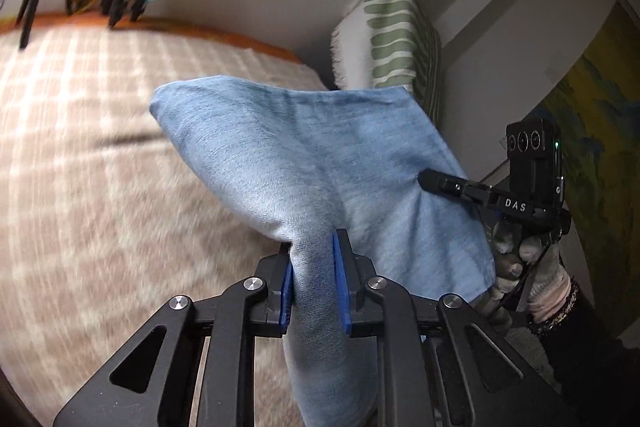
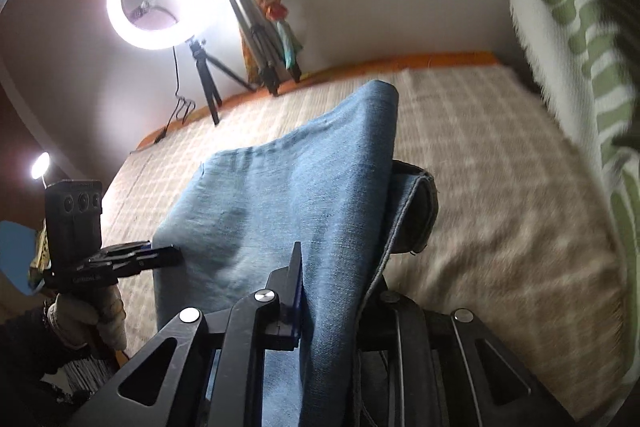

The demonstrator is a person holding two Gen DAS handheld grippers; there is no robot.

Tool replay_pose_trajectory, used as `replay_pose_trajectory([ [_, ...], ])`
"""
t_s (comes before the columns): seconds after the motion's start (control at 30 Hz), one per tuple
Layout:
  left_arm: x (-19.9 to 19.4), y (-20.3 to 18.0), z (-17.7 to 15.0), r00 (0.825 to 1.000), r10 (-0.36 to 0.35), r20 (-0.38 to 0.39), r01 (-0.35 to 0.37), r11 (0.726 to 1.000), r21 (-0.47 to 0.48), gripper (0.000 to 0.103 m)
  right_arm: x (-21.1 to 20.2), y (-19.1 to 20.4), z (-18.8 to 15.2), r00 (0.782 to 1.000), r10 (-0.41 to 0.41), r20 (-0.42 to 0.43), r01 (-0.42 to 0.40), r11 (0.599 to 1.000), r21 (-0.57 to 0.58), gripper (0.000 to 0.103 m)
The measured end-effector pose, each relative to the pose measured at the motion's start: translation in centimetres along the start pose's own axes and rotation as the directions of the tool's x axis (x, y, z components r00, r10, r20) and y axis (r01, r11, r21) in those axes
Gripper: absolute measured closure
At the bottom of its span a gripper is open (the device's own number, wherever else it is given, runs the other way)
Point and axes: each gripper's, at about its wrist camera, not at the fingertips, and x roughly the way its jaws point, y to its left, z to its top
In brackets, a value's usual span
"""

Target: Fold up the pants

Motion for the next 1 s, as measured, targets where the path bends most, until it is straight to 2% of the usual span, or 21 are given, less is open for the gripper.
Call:
replay_pose_trajectory([
  [0.2, 1.7, -0.4, 4.6, 1.0, 0.01, 0.022, -0.012, 0.998, 0.062, 0.087, 0.4, -0.6, 4.0, 0.998, -0.04, 0.051, 0.041, 0.999, -0.021, 0.086],
  [0.37, 3.5, 0.8, 8.4, 0.999, 0.023, 0.04, -0.026, 0.997, 0.078, 0.087, 2.1, -1.7, 7.7, 0.995, -0.065, 0.08, 0.067, 0.997, -0.027, 0.087],
  [0.8, 8.7, 5.7, 16.4, 0.994, 0.08, 0.069, -0.086, 0.992, 0.087, 0.088, 9.6, -5.7, 17.1, 0.988, -0.116, 0.106, 0.12, 0.992, -0.039, 0.087],
  [1.0, 11.1, 8.0, 18.6, 0.99, 0.129, 0.058, -0.133, 0.988, 0.075, 0.088, 14.2, -7.0, 20.2, 0.985, -0.147, 0.089, 0.153, 0.987, -0.058, 0.087],
])
